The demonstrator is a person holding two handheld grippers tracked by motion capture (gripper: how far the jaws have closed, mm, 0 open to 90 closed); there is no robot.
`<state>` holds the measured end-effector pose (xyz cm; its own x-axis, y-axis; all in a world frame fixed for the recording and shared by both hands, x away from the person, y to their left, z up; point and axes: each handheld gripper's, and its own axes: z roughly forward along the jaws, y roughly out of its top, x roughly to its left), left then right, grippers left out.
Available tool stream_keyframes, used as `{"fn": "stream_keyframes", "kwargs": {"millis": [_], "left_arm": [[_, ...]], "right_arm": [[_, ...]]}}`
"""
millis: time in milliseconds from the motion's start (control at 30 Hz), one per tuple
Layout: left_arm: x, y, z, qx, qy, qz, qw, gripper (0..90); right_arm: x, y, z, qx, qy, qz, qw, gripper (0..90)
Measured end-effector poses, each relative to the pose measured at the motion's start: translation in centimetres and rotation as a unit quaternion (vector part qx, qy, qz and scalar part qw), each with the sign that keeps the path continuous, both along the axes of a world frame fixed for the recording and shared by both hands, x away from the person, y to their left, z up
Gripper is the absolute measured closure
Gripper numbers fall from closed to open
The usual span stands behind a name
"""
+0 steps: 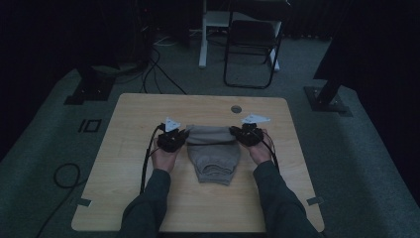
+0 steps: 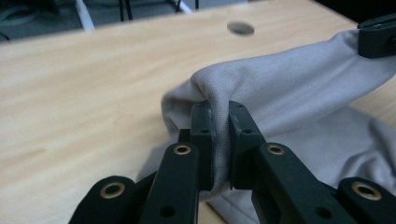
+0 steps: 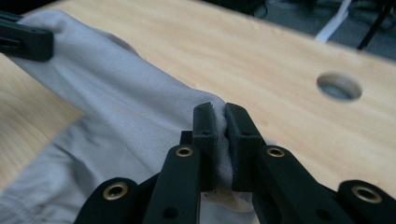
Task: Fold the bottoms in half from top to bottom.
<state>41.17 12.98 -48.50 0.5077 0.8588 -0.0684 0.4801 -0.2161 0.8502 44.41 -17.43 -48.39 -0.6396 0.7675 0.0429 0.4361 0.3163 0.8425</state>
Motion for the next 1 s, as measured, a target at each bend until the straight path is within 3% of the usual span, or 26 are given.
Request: {"fn": "stream_keyframes", "kwargs": {"millis": [233,533,700,1000], "left_arm": [[-0.9,0.6,1.2,-0.02,-0.015,-0.01,0.9996,82.8],[-4.1,0.5,2.6,-0.036,-0.05,-0.051,0.9968,82.7],[-5.7,0.4,1.6,-0.027,-0.042,-0.068,0.9964,82.6],[-8.5,0.6,-0.8,-0.018,-0.007,-0.087,0.996,81.5]], "right_arm": [[-1.4,-0.1,1.6,-0.002,-0.029,0.016,0.9994,84.6],[-4.3,-1.8,2.3,0.013,-0.053,0.035,0.9979,84.5],[-6.5,-2.4,1.7,0.006,-0.053,0.052,0.9972,84.5],[-10.1,-2.4,-0.5,-0.011,-0.037,0.073,0.9966,84.2]]}}
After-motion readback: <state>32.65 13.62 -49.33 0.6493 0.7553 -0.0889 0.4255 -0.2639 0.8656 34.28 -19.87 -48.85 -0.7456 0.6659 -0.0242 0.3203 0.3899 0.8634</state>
